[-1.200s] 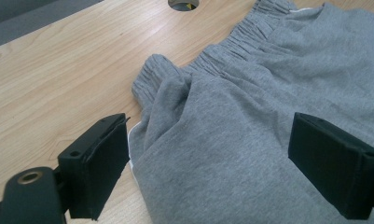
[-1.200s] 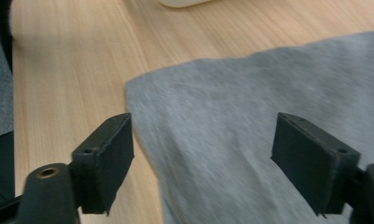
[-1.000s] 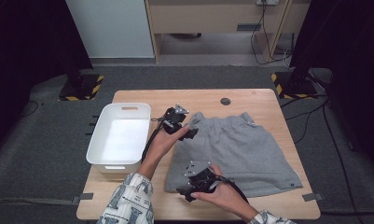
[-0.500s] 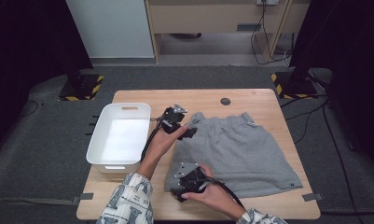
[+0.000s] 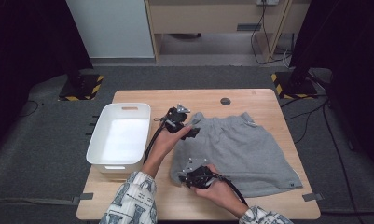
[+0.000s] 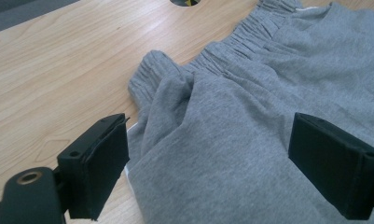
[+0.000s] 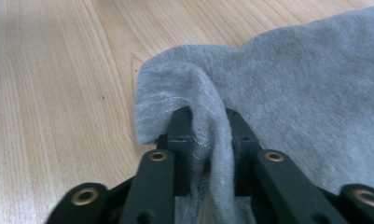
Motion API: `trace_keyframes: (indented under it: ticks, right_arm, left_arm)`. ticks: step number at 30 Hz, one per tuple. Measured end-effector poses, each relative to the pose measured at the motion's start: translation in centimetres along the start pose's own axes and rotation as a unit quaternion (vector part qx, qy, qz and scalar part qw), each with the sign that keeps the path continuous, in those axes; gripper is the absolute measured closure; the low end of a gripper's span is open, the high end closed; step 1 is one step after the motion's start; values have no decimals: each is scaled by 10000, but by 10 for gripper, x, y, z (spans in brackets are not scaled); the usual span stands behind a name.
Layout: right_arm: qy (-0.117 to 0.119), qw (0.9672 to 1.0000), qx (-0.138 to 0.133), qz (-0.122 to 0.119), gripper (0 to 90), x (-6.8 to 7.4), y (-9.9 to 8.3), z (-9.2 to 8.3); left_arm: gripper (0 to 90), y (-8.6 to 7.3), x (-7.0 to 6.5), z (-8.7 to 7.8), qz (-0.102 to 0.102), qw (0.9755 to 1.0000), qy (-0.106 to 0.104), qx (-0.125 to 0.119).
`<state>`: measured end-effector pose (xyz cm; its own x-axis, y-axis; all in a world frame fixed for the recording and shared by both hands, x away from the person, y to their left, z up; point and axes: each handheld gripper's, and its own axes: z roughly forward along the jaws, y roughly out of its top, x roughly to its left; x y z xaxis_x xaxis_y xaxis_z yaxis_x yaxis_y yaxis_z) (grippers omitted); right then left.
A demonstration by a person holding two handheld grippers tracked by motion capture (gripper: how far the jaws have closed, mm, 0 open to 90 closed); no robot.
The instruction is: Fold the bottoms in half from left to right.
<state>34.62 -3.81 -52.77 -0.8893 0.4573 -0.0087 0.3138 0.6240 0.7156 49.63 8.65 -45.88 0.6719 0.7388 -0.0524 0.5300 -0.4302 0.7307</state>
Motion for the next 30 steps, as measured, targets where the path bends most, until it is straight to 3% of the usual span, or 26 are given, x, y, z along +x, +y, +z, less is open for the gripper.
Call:
trace_keyframes:
  ticks: [4, 14, 20, 30]
  right_arm:
    - [33, 10000, -7, 31, 833, 0, -1, -1]
    - [363, 9993, -12, 67, 838, 3, -1, -1]
    - [443, 9990, -44, 17, 837, 5, -1, 0]
    - [517, 9986, -56, -19, 837, 8, -1, 0]
  left_arm:
    - [117, 0, 0, 10, -24, 10000, 40, 52]
    - [153, -10, 13, 36, -110, 9989, 386, 240]
    - [168, -16, 21, 47, -388, 9985, 319, 235]
    - [197, -23, 18, 60, -260, 9974, 414, 535]
